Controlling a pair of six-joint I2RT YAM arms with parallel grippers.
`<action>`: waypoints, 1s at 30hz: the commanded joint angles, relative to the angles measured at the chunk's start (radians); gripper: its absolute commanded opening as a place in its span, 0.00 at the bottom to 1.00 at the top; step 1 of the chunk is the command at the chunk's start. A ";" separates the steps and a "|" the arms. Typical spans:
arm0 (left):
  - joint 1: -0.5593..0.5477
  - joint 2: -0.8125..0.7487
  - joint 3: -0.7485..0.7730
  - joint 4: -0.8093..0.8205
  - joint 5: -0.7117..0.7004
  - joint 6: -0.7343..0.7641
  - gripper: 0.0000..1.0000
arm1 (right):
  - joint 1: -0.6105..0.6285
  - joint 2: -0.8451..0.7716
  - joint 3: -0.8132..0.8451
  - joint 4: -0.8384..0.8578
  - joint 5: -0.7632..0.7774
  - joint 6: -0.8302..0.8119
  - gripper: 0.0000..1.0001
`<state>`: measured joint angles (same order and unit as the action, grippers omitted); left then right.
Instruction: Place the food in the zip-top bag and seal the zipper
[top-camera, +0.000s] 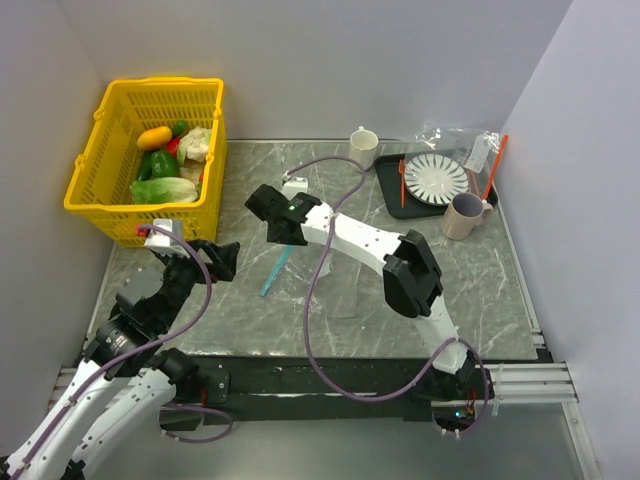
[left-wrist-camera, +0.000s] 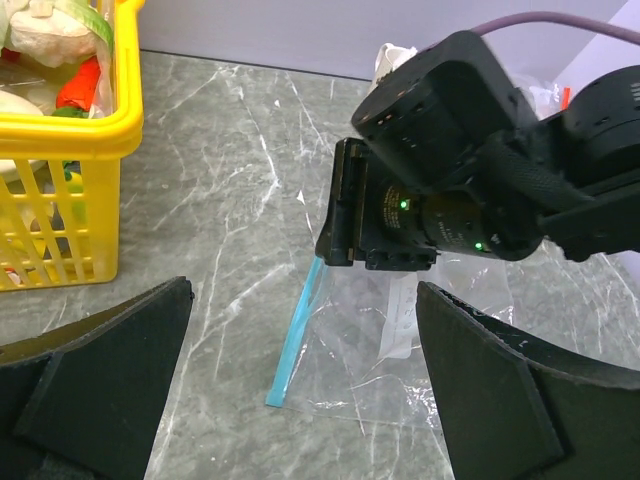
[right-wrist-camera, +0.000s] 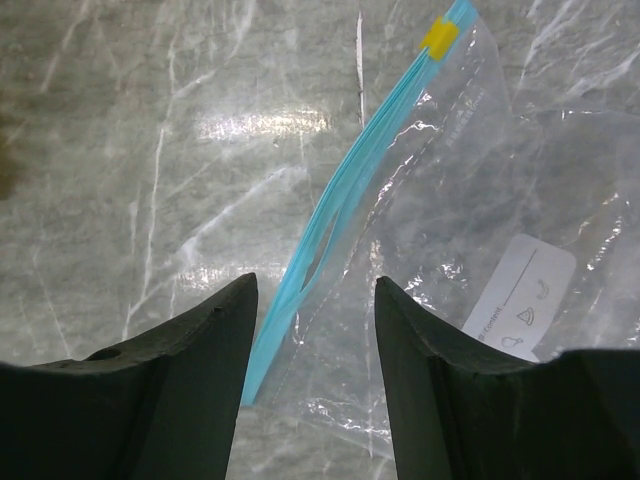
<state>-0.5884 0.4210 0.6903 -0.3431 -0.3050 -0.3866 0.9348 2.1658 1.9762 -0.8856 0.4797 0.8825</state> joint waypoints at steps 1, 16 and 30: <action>0.004 -0.014 0.017 0.010 -0.011 -0.008 0.99 | 0.010 0.022 0.049 -0.030 0.049 0.053 0.58; 0.004 -0.011 0.018 0.009 -0.011 -0.005 0.99 | 0.012 0.124 0.044 -0.041 0.100 0.070 0.64; 0.004 -0.007 0.015 0.010 -0.013 -0.006 0.99 | 0.010 0.083 -0.048 0.002 0.125 0.056 0.00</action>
<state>-0.5884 0.4156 0.6903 -0.3492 -0.3054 -0.3870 0.9382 2.3230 1.9759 -0.9077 0.5648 0.9344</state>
